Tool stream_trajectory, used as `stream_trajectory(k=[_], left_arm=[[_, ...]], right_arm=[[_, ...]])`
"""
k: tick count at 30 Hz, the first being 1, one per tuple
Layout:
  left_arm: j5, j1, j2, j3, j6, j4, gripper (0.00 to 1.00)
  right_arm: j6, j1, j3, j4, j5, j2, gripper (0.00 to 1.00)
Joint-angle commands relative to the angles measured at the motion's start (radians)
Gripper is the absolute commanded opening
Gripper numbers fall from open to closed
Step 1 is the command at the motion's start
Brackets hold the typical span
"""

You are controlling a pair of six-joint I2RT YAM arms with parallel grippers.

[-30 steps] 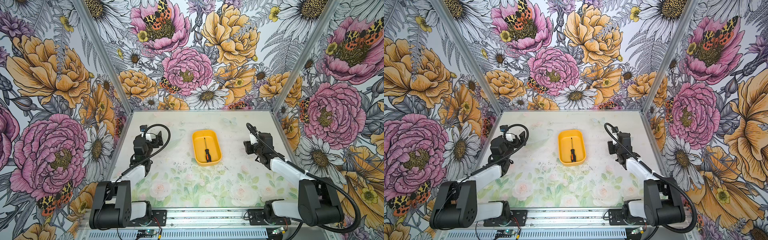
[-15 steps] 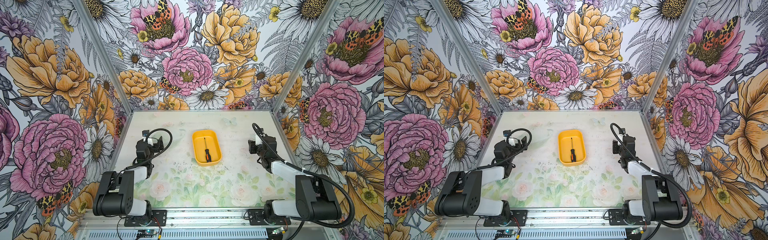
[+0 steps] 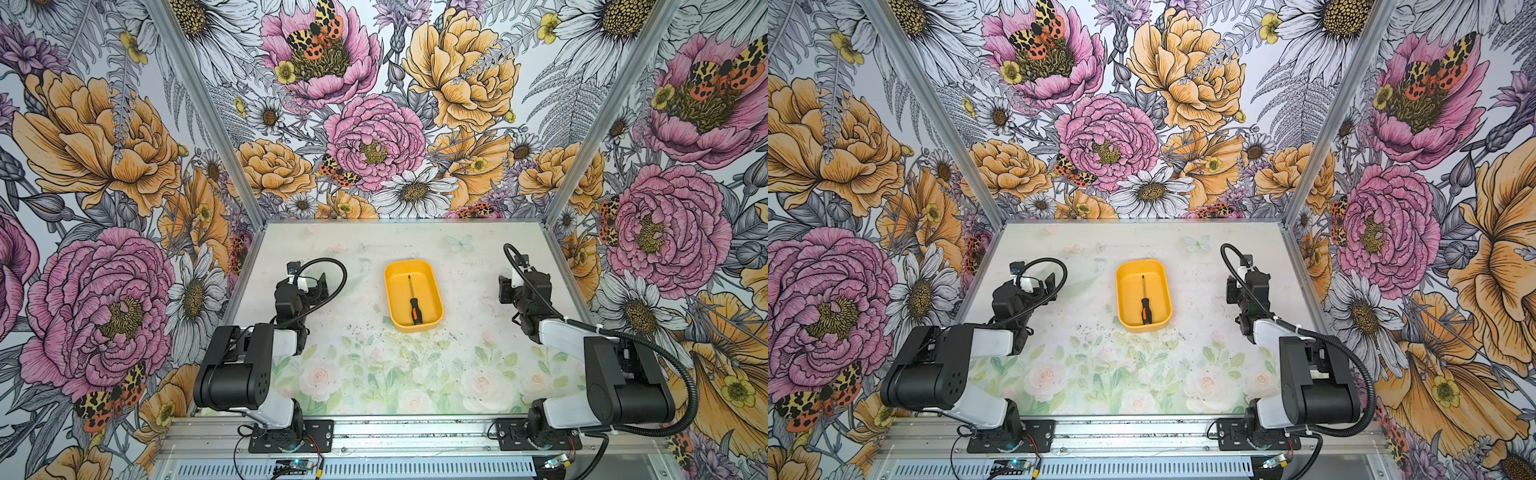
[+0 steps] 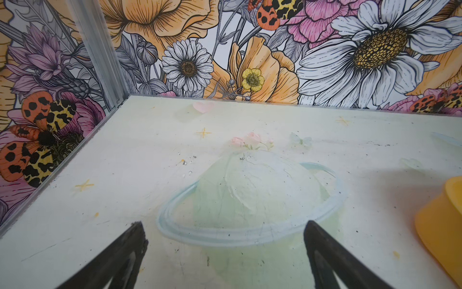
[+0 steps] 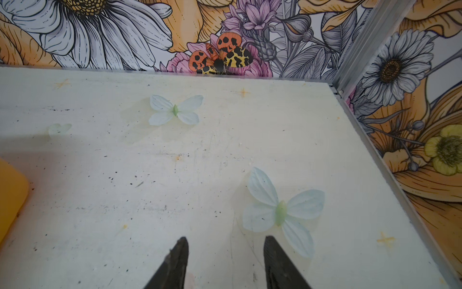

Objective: Put the screwdriver in the bin
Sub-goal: Reset both arms

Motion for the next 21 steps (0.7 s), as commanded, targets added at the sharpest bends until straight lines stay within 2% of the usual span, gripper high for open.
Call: stream_trajectory(k=[1,21], left_arm=[[-0.004,0.010,0.003,-0.007,0.012,0.044,0.99],[-0.018,0.007,0.010,-0.028,0.011,0.092,0.99]], right_arm=[[0.018,-0.005,-0.002,0.064,0.029,0.005,0.50],[0.052,-0.007,-0.064,0.222,0.112,0.026,0.50]])
